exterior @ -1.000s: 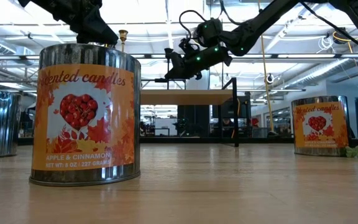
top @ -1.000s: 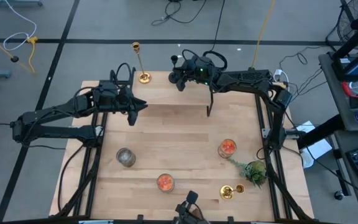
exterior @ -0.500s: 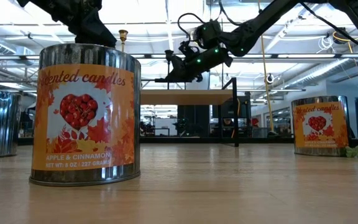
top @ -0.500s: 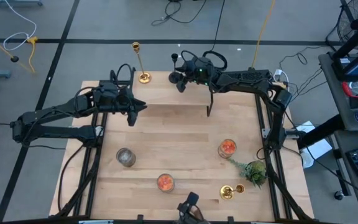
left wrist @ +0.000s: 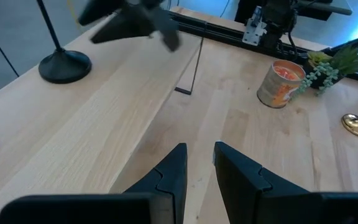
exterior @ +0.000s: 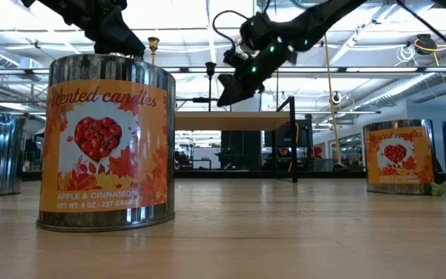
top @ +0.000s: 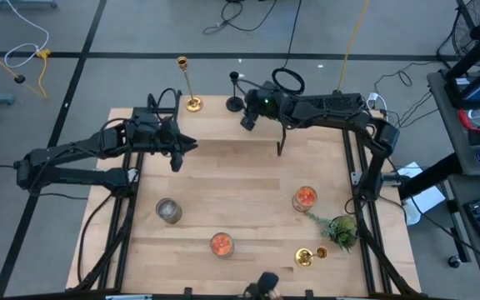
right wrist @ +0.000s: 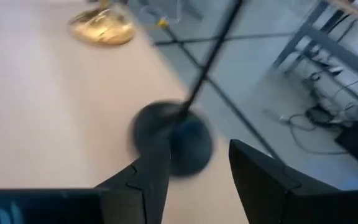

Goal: Pick & Place candle stick holders
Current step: Put the light brown candleholder on the shelf

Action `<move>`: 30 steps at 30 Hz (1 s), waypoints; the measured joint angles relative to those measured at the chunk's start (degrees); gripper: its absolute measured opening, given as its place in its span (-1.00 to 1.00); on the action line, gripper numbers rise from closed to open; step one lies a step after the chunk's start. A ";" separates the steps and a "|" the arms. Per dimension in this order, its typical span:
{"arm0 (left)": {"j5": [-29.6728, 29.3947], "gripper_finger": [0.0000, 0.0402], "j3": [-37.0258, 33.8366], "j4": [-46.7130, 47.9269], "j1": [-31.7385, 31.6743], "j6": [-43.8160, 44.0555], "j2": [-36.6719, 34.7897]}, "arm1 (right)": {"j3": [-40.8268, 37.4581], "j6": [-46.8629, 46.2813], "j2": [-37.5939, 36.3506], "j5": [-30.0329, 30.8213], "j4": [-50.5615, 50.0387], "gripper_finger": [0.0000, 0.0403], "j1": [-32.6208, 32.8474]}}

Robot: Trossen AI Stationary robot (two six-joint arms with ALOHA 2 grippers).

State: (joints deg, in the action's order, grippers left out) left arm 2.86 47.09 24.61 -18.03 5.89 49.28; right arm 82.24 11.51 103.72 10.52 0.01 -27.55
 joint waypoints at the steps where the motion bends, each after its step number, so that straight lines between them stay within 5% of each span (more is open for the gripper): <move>1: -0.03 -0.57 -0.01 -0.02 0.28 0.00 0.00 | 0.00 -0.37 -1.02 -0.08 -2.23 -0.18 0.68; 10: -3.49 -0.58 0.00 0.01 3.02 0.29 0.00 | -0.15 -7.87 -9.63 -0.11 -26.65 -0.25 10.05; 16: -3.60 -0.58 0.00 -0.02 4.93 0.65 0.00 | -5.76 -7.74 -18.03 -0.11 -33.31 -0.24 18.03; 23: -5.87 -0.58 0.00 -0.82 7.02 0.72 -0.01 | -19.30 -8.04 -34.80 -1.24 -33.70 -0.23 26.97; 30: -5.98 -0.58 0.00 -1.04 7.77 0.86 0.00 | -36.60 -10.54 -53.69 -12.94 -33.72 -0.24 34.50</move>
State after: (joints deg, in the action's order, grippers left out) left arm -3.11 47.09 23.57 -10.26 6.75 49.28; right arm 45.64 0.97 50.03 -2.42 -33.71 6.96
